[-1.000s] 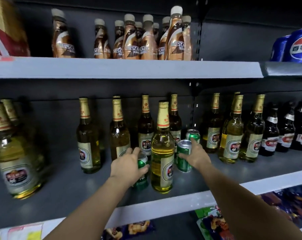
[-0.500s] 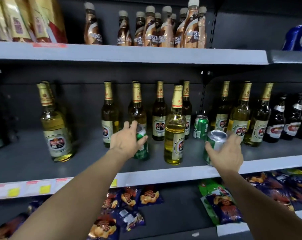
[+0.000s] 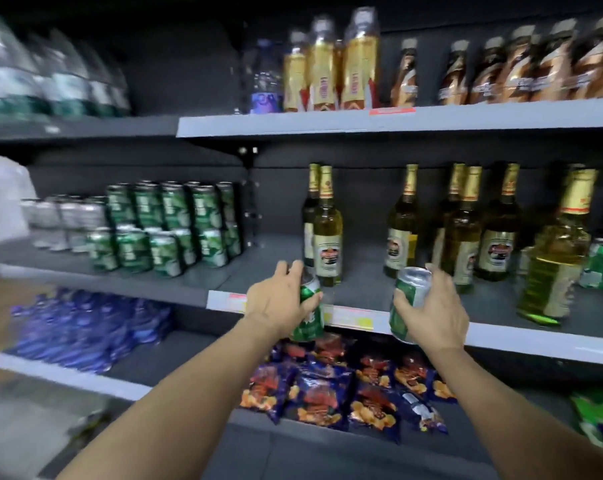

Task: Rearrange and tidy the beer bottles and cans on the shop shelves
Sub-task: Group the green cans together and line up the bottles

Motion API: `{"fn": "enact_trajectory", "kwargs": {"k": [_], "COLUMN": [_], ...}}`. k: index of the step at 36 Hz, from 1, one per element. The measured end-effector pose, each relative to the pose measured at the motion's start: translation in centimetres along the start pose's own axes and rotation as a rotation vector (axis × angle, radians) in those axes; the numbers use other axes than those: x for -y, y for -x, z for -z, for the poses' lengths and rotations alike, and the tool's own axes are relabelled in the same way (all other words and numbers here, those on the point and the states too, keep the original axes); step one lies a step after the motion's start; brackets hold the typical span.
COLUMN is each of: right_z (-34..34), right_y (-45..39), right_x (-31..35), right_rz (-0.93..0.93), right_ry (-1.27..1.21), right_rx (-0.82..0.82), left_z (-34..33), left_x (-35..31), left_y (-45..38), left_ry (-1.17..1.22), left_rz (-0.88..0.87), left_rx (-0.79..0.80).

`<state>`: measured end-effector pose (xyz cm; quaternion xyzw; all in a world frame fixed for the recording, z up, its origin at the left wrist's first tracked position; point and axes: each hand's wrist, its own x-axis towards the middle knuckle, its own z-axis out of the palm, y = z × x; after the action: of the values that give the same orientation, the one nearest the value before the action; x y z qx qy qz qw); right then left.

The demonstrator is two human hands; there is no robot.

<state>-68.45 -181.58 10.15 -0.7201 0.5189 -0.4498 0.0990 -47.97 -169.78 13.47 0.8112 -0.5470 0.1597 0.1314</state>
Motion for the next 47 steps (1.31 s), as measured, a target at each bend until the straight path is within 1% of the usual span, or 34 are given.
{"fn": "enact_trajectory", "kwargs": {"k": [4, 8, 12, 16, 19, 22, 26, 29, 32, 36, 39, 42, 45, 47], "right_z": [-4.9, -9.1, -13.4, -18.0, -21.4, -24.3, -27.6, -29.5, -30.6, -32.1, -33.0, -34.0, -34.6, -34.6], "right_y": [2.1, 2.9, 2.3, 0.5, -1.0, -2.6, -4.7, -6.0, -6.9, -8.0, -7.7, -6.4, -5.4, -5.1], "right_x": [6.0, 11.4, 16.0, 20.0, 22.7, 25.3, 27.8, 28.9, 29.7, 29.6, 29.6, 30.5, 32.0, 32.7], "right_rz": [0.11, 0.19, 0.253, 0.273, 0.225, 0.155, 0.112, 0.047, -0.052, -0.151, -0.152, -0.101, -0.03, -0.005], "right_ry": [-0.024, -0.045, -0.099, -0.158, -0.248, -0.337, -0.399, -0.461, -0.592, -0.693, -0.643, -0.511, -0.22, -0.023], "right_rx": [0.073, 0.137, 0.15, 0.154, 0.17, 0.236, 0.363, 0.404, 0.427, 0.52, 0.579, 0.55, 0.445, 0.419], "left_z": [0.6, 0.6, 0.3, 0.3, 0.4, 0.6, -0.3, -1.4, -2.5, -3.5, -3.8, -3.8, -3.6, -3.5], "left_x": [6.9, 13.1, 18.8, 23.8, 26.8, 28.9, 31.0, 31.9, 32.5, 33.7, 34.8, 35.8, 36.5, 36.9], "left_y": [1.9, 2.4, 1.3, -1.2, -3.5, -6.0, -9.2, -11.2, -13.0, -15.2, -16.2, -16.6, -16.8, -16.7], "left_ry": [-0.016, 0.013, 0.004, -0.014, -0.044, -0.06, -0.069, -0.058, -0.06, -0.056, -0.055, -0.023, 0.019, 0.05], "left_rz": [0.088, 0.182, 0.249, 0.304, 0.336, 0.327, 0.253, 0.209, 0.13, 0.053, -0.029, -0.122, -0.207, -0.254], "left_rx": [0.026, 0.009, -0.006, -0.051, -0.072, -0.048, -0.016, 0.005, 0.033, 0.073, 0.084, 0.089, 0.099, 0.098]}}
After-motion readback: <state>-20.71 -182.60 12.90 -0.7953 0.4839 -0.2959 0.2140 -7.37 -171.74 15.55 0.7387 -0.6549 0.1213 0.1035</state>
